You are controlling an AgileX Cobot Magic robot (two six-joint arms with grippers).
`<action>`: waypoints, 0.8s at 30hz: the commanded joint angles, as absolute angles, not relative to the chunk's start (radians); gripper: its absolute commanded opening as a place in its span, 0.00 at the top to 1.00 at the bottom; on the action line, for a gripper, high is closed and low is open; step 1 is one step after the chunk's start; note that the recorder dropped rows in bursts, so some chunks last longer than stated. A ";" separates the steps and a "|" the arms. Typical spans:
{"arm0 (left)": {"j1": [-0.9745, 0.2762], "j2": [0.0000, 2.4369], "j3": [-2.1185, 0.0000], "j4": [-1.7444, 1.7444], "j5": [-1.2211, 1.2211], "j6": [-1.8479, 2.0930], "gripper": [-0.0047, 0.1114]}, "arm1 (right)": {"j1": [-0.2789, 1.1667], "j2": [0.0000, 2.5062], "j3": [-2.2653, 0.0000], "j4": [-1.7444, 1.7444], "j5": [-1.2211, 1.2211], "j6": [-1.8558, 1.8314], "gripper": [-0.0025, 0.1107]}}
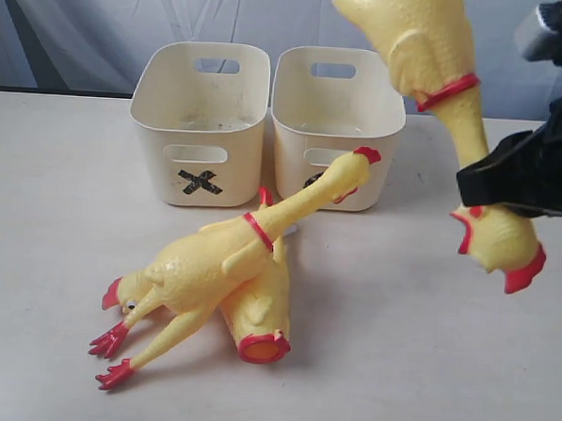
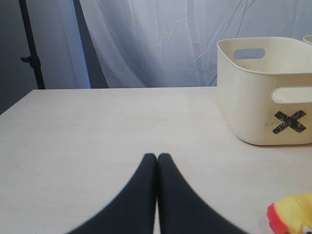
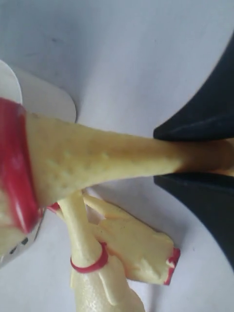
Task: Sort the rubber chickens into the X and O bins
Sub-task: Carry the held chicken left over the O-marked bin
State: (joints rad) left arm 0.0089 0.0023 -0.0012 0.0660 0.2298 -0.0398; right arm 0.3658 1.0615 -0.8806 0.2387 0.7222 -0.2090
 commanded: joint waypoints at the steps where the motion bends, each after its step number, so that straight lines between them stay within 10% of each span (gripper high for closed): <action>1: 0.008 0.000 0.000 0.069 0.224 -0.043 0.96 | 0.361 1.077 -0.992 0.067 0.787 -0.116 0.99; 24: 0.008 0.000 0.000 0.069 0.224 -0.043 0.96 | 0.361 1.445 -1.425 0.020 1.135 -0.066 0.99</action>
State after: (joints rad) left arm 0.0089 0.0023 -0.0012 0.0660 0.2298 -0.0398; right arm 0.3658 1.4212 -1.3790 0.0294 1.1260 -0.0721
